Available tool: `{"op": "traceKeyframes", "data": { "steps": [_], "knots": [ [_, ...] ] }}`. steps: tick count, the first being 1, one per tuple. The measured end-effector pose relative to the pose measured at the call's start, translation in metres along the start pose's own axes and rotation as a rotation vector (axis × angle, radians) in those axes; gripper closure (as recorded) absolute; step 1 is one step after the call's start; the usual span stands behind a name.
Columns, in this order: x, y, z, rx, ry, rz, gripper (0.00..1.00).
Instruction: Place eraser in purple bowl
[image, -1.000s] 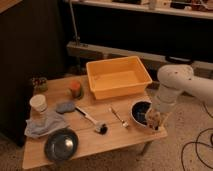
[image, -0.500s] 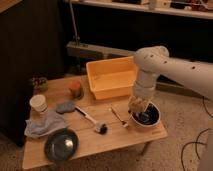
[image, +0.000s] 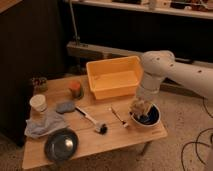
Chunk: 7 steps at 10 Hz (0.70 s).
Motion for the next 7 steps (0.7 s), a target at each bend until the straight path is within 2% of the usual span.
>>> {"op": "traceKeyframes", "data": {
  "steps": [2,3,5,7],
  "knots": [
    [-0.008,-0.027,0.013,-0.080,0.013,0.037,1.00],
    [-0.011,-0.027,0.024,-0.114,0.023,0.043,1.00],
    [-0.013,-0.023,0.037,-0.138,0.045,0.043,1.00],
    [-0.016,-0.021,0.042,-0.139,0.046,0.041,1.00]
  ]
}}
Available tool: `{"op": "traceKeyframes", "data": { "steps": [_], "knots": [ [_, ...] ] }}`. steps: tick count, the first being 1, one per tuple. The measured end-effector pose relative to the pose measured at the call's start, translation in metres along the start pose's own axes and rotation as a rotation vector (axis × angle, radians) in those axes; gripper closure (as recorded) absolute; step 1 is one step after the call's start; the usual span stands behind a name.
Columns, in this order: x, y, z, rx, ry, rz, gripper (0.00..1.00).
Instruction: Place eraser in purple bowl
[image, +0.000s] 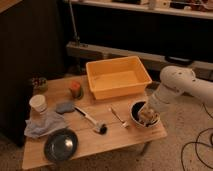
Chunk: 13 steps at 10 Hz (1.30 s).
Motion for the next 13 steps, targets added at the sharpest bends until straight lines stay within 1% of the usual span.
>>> {"op": "traceKeyframes", "data": {
  "steps": [1,2,4,5,6,7,9,11,12,13],
  "knots": [
    [-0.005,0.000,0.006,-0.007,-0.009,-0.006,1.00],
    [-0.005,-0.004,0.008,-0.004,-0.012,-0.006,1.00],
    [-0.012,-0.006,0.019,-0.018,-0.034,-0.017,1.00],
    [-0.015,-0.007,0.022,-0.022,-0.044,-0.022,0.97],
    [-0.019,-0.007,0.023,-0.023,-0.050,-0.025,0.90],
    [-0.025,-0.005,0.027,-0.022,-0.058,-0.033,0.75],
    [-0.027,0.001,0.032,-0.020,-0.060,-0.046,0.56],
    [-0.028,0.004,0.034,-0.018,-0.073,-0.051,0.32],
    [-0.028,0.005,0.033,-0.020,-0.077,-0.053,0.25],
    [-0.026,0.009,0.028,-0.032,-0.082,-0.070,0.20]
  ]
}}
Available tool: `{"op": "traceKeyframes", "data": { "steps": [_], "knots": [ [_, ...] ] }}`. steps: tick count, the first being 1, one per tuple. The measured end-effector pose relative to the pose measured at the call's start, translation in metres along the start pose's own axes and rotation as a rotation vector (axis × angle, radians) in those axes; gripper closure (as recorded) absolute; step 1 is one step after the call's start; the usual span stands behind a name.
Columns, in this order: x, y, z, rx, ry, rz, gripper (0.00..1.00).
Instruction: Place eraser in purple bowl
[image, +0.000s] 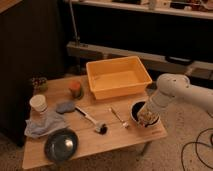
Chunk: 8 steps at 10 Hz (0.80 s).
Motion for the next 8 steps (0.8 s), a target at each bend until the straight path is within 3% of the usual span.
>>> {"op": "traceKeyframes", "data": {
  "steps": [2,8],
  "knots": [
    [0.0033,0.0065,-0.0075,-0.023,-0.007,-0.022,0.20],
    [0.0033,0.0070,-0.0070,-0.021,-0.006,-0.023,0.20]
  ]
}}
